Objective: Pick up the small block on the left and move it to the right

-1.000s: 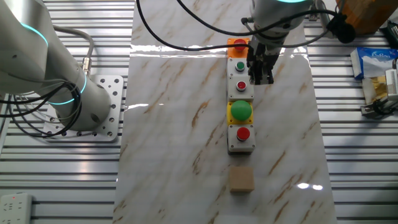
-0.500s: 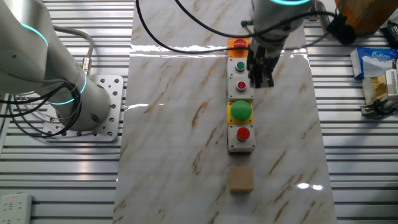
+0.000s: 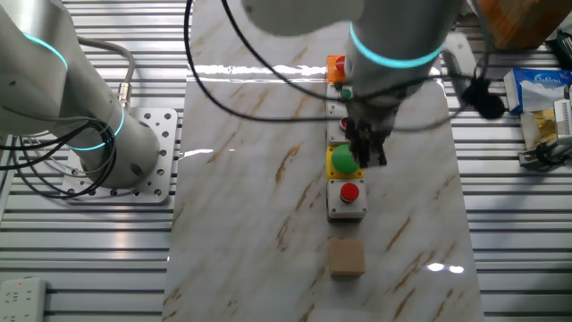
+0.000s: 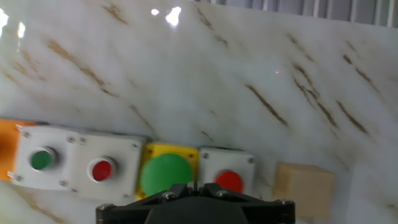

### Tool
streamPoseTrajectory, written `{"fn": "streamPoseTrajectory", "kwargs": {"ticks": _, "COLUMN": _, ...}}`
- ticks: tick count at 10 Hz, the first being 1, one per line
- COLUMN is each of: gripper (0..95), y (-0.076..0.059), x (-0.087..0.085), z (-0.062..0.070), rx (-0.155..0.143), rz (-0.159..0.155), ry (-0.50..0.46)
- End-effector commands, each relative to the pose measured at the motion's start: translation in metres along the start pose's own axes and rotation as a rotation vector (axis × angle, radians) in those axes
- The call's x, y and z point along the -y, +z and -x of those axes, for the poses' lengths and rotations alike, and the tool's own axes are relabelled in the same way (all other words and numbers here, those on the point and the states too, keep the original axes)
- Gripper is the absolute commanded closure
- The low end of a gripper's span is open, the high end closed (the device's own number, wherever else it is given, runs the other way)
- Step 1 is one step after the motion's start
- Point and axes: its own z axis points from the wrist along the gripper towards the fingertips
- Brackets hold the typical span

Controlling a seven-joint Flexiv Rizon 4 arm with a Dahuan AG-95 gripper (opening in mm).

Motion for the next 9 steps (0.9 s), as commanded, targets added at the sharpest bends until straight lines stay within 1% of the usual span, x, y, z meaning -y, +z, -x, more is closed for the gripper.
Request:
{"fn": "streamPoseTrajectory", "kwargs": {"ticks": 1, "gripper": 95.0, "y": 0.008, "x": 0.028, "z": -0.005, "rx": 0.004, "rz": 0.001, "ry": -0.021}}
{"fn": "streamPoseTrajectory", "kwargs": {"ticks": 2, "gripper": 95.0, "y": 0.010, "x": 0.051, "z": -0.008, "rx": 0.005, "rz": 0.003, "ry": -0.038}}
{"fn": "streamPoseTrajectory", "kwargs": {"ticks": 3, "gripper": 95.0, "y": 0.010, "x": 0.059, "z": -0.009, "rx": 0.005, "rz": 0.005, "ry": -0.046}}
{"fn": "streamPoseTrajectory", "kwargs": {"ticks": 4, "gripper": 95.0, "y": 0.013, "x": 0.086, "z": -0.006, "rx": 0.004, "rz": 0.007, "ry": -0.057}}
{"fn": "streamPoseTrajectory", "kwargs": {"ticks": 5, "gripper": 95.0, "y": 0.020, "x": 0.101, "z": -0.005, "rx": 0.007, "rz": 0.010, "ry": -0.070}}
{"fn": "streamPoseTrajectory", "kwargs": {"ticks": 6, "gripper": 95.0, "y": 0.027, "x": 0.110, "z": -0.006, "rx": 0.008, "rz": 0.014, "ry": -0.074}}
{"fn": "streamPoseTrajectory", "kwargs": {"ticks": 7, "gripper": 95.0, "y": 0.034, "x": 0.116, "z": -0.008, "rx": 0.012, "rz": 0.011, "ry": -0.080}}
{"fn": "streamPoseTrajectory", "kwargs": {"ticks": 8, "gripper": 95.0, "y": 0.041, "x": 0.117, "z": -0.008, "rx": 0.012, "rz": 0.011, "ry": -0.075}}
{"fn": "streamPoseTrajectory", "kwargs": {"ticks": 9, "gripper": 95.0, "y": 0.052, "x": 0.118, "z": -0.005, "rx": 0.014, "rz": 0.012, "ry": -0.075}}
